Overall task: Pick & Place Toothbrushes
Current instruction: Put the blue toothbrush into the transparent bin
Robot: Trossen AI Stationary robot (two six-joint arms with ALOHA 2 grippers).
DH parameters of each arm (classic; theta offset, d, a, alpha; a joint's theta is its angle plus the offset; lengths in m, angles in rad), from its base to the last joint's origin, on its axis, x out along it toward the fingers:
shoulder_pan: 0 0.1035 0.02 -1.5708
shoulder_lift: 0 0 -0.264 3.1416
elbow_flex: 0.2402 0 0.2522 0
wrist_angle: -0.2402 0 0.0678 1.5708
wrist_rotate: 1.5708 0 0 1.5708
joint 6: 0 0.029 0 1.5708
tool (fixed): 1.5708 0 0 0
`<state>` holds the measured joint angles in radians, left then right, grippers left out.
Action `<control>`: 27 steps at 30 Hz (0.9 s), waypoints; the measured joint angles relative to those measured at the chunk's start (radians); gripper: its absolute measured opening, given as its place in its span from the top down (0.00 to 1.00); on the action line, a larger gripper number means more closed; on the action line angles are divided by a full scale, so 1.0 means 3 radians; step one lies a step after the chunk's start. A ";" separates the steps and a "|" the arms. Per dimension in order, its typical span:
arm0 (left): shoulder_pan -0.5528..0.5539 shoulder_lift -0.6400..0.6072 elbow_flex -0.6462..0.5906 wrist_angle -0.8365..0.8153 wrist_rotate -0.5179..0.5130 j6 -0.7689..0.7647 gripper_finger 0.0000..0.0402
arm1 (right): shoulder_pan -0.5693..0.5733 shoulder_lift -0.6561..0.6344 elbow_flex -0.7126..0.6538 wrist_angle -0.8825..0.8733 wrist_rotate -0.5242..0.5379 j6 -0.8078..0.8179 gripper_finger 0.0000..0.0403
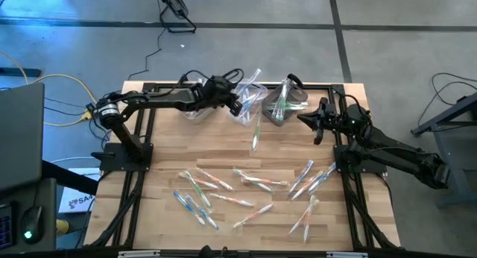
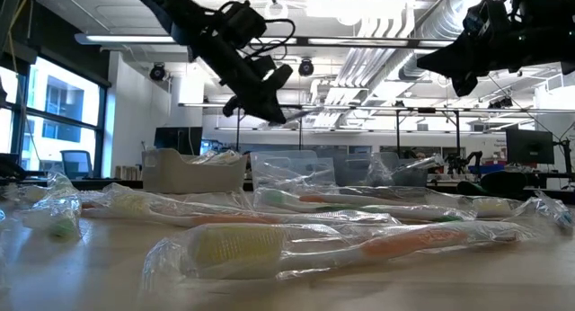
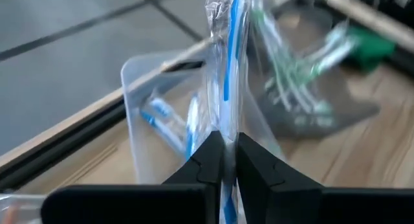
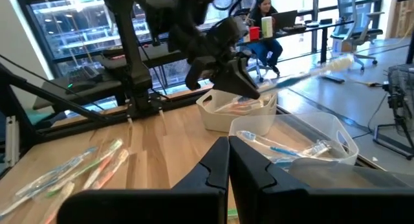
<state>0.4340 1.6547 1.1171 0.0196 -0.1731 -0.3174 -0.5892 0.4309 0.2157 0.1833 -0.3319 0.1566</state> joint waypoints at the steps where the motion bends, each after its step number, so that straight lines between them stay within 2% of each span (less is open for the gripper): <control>1: -0.0013 0.0000 -0.0071 0.0176 -0.0027 -0.0059 0.94 | 0.0001 0.0000 0.0000 0.0000 0.0005 0.0000 1.00; 5: -0.0060 0.0000 -0.0287 0.0654 -0.0223 -0.0212 0.94 | 0.0000 0.0000 0.0000 0.0000 0.0058 0.0000 1.00; 11: -0.0125 0.0000 -0.0397 0.0674 -0.0431 -0.0281 0.94 | 0.0000 0.0000 0.0000 0.0000 0.0056 0.0000 1.00; 20: -0.0139 0.0128 -0.0441 0.0743 -0.0437 -0.0156 0.97 | 0.0001 0.0000 0.0000 -0.0008 0.0062 -0.0010 1.00; 27: -0.0139 0.0425 -0.0431 0.1162 -0.0430 -0.0296 0.95 | 0.0000 0.0000 -0.0001 -0.0024 0.0064 0.0004 1.00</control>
<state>0.3923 1.7823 0.9878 0.3683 -0.3020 -0.4063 -0.5892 0.4309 0.2153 0.1761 -0.3128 0.1577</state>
